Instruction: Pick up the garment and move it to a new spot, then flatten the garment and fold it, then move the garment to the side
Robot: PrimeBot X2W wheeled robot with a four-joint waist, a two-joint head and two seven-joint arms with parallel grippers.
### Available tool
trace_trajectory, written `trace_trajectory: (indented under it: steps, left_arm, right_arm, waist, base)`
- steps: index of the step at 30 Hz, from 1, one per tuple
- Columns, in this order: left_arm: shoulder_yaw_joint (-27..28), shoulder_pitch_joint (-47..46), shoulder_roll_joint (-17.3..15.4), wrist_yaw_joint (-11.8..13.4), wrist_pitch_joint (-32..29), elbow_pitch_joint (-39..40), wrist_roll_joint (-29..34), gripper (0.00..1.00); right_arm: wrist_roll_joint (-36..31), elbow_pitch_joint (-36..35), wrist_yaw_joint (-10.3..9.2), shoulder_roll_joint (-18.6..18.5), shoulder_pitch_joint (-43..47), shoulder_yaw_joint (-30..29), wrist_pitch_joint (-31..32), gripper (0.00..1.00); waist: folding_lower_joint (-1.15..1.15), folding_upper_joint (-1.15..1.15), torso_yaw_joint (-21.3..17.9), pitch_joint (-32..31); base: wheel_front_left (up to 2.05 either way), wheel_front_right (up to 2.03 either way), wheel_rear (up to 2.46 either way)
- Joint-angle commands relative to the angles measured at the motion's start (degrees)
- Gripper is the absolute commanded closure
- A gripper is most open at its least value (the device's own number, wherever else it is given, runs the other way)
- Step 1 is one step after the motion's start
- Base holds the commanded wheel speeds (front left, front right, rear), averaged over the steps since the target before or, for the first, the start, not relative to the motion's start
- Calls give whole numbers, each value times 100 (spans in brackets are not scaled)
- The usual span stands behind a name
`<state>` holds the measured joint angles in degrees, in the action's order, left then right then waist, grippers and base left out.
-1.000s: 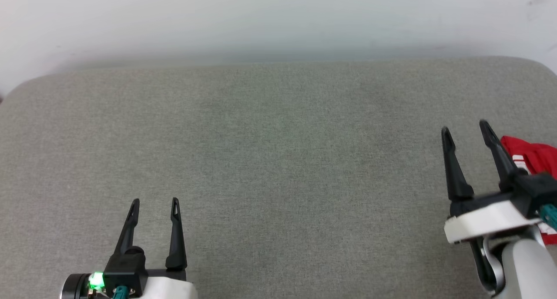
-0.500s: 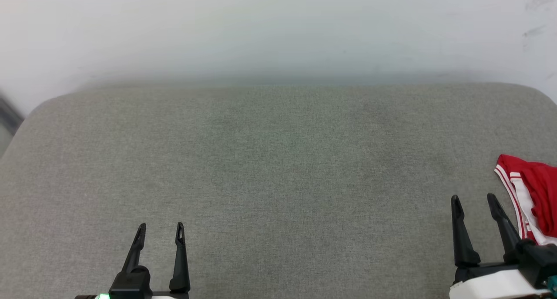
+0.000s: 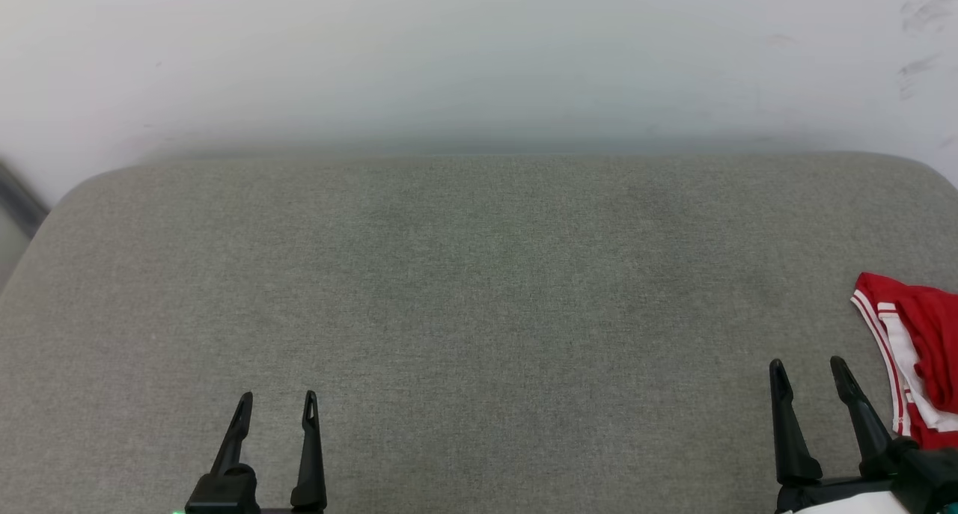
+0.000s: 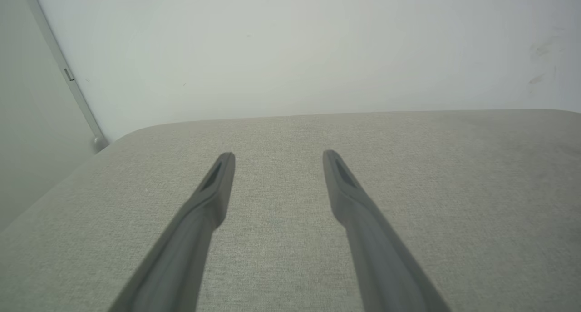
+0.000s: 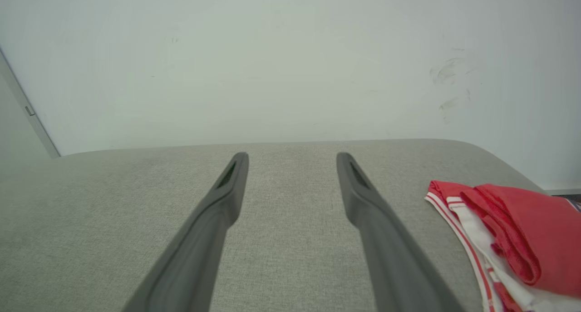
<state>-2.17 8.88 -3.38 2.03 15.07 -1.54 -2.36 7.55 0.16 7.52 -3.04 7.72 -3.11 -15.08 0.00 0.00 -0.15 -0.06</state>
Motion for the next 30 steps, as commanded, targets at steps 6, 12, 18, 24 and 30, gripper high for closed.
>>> trace_trajectory:
  steps: [6,12,18,24,30]
  left_arm:
    - [9,26,20,-3,-7,-186,-16,100]
    - [63,-97,14,-82,-172,-262,-787,100]
    - [120,-230,2,-157,-332,-357,-1502,100]
    - [174,-347,-5,-226,-479,-435,-2159,100]
    - [224,-455,-10,-292,-619,-504,-2774,100]
  right_arm:
    - [21,153,0,1,20,12,6,100]
    - [777,222,0,-33,-77,36,139,100]
    - [1480,332,-1,-71,-208,51,277,100]
    - [2121,423,-1,-99,-318,61,403,100]
    - [2717,505,-1,-120,-417,66,527,100]
  waist:
    - [0,0,4,-4]
    - [0,0,5,-3]
    - [0,0,5,-2]
    - [0,0,6,0]
    - [0,0,6,1]
  base:
    - [0,0,0]
    - [0,0,0]
    - [0,0,0]
    - [0,0,0]
    - [0,0,0]
